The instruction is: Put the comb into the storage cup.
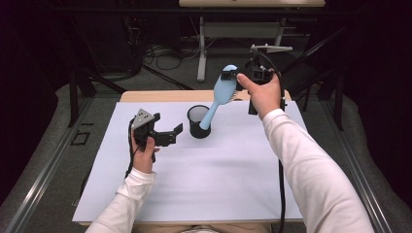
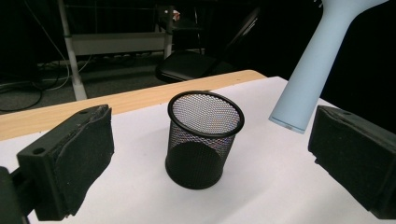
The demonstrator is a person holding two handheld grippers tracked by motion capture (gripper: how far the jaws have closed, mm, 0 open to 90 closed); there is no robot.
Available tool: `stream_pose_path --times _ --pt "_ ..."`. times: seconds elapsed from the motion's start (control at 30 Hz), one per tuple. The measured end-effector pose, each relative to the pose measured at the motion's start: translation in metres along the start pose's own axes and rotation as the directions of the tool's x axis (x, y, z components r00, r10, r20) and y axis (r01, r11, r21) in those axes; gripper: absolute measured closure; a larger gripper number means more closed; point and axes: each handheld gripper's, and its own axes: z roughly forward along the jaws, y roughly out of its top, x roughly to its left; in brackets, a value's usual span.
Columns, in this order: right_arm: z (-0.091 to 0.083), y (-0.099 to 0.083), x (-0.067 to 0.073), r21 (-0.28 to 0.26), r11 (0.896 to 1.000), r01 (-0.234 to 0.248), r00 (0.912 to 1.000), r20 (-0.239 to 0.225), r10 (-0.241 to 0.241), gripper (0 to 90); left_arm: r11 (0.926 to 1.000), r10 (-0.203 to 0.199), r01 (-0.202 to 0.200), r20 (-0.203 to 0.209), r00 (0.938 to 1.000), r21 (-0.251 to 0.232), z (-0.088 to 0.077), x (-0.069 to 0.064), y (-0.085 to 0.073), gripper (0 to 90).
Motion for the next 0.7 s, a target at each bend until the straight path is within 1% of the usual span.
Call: stream_pose_path --times 0.2,0.7 --pt "0.006 0.003 0.002 -0.005 1.0 0.003 1.0 0.008 -0.003 50.5 1.0 -0.009 0.009 -0.002 1.0 -0.003 -0.001 0.002 0.0 0.4" --pt "0.022 0.019 0.011 -0.018 1.0 0.022 0.9982 0.056 -0.021 50.5 0.9997 -0.02 0.02 0.002 0.9998 -0.011 -0.003 0.005 0.001 0.4"
